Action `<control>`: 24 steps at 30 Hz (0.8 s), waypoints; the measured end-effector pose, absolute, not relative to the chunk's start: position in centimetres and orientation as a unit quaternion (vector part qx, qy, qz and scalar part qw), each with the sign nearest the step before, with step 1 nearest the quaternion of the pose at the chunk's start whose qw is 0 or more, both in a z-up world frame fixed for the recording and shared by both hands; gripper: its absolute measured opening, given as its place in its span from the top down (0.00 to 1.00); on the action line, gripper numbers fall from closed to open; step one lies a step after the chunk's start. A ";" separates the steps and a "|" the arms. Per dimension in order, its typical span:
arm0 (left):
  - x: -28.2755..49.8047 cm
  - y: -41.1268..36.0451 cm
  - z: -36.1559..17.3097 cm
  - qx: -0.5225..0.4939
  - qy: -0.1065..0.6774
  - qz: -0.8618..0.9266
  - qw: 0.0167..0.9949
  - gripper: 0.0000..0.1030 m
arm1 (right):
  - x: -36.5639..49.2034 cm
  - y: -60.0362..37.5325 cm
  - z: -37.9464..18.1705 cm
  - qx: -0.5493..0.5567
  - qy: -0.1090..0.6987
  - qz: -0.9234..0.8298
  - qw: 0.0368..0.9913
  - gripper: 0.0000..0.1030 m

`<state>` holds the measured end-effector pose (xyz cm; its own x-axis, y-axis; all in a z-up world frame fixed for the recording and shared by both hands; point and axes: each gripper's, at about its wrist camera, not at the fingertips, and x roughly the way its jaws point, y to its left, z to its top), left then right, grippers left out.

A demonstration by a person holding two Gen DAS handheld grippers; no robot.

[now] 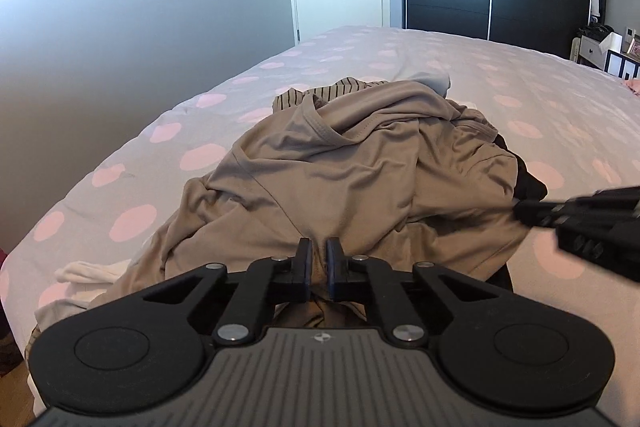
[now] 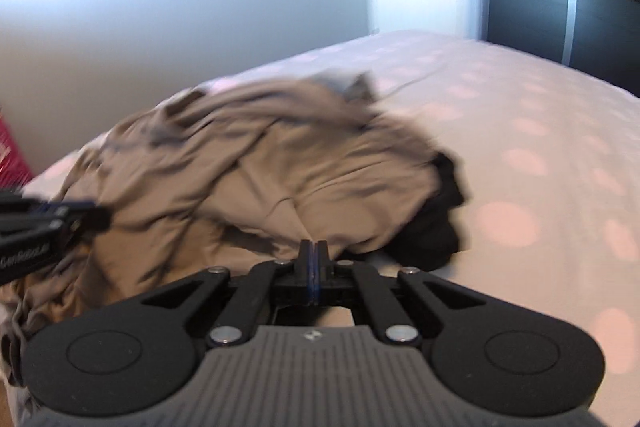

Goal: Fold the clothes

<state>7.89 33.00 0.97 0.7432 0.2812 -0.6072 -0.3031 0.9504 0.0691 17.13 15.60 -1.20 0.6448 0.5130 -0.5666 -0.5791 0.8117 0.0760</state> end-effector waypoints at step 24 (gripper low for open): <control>0.1 5.3 8.7 0.064 0.267 -0.164 0.948 1.00 | 0.4 -19.2 11.1 -0.069 0.213 0.058 0.973 1.00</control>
